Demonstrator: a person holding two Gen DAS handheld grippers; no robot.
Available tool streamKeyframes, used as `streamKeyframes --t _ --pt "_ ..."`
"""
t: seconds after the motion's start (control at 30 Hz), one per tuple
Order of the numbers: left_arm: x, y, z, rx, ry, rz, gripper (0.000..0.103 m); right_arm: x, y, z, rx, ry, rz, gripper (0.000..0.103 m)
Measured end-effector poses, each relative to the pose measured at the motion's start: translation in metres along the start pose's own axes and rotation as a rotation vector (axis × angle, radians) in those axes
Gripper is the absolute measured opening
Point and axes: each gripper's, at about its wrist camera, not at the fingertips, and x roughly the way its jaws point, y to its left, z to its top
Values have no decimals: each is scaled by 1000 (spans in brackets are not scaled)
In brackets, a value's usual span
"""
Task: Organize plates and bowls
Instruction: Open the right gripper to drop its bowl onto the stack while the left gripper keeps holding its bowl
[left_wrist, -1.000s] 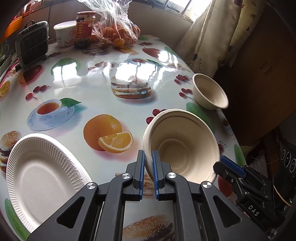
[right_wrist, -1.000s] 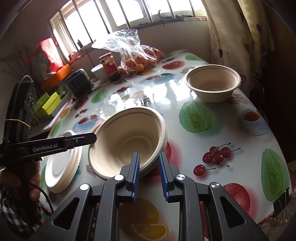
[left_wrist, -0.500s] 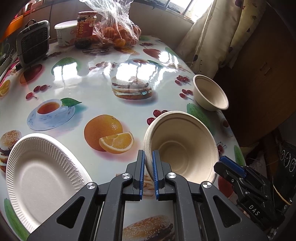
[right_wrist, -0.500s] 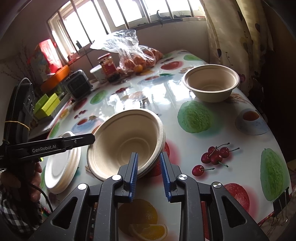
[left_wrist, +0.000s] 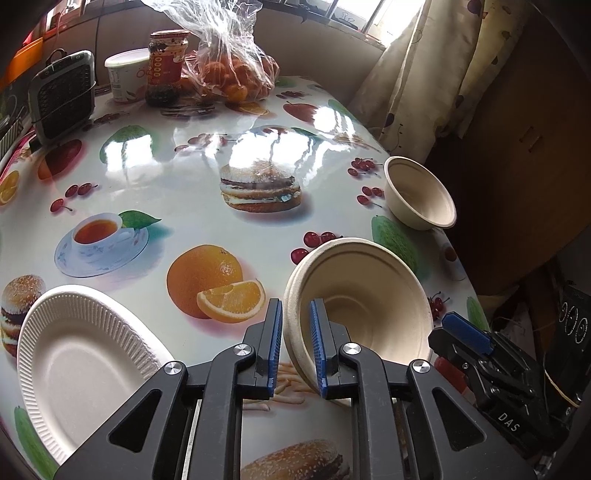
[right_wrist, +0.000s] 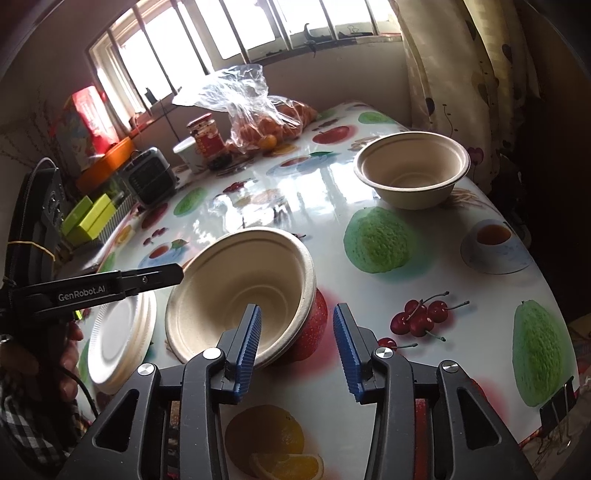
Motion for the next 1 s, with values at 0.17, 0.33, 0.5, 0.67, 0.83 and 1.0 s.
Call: streamKeyframes --t 0.17,0.33,0.5,0.67,0.83,1.0 --pt "2 -8 8 14 0 -9 17 -4 -8 7 16 -16 -8 41" --pt "5 -20 22 42 -2 -10 17 -9 -18 14 29 -35 -25 42" --pt "9 -35 42 82 -13 -12 18 -14 -30 26 42 -62 -49 42" --pt "16 -47 63 109 -27 -16 18 -18 -43 40 51 -83 -73 42" --pt "26 -60 81 138 -29 -8 18 -20 -55 52 67 -106 -91 42" --pt "36 -74 101 178 -24 -12 18 -16 -69 65 85 -118 -117 42"
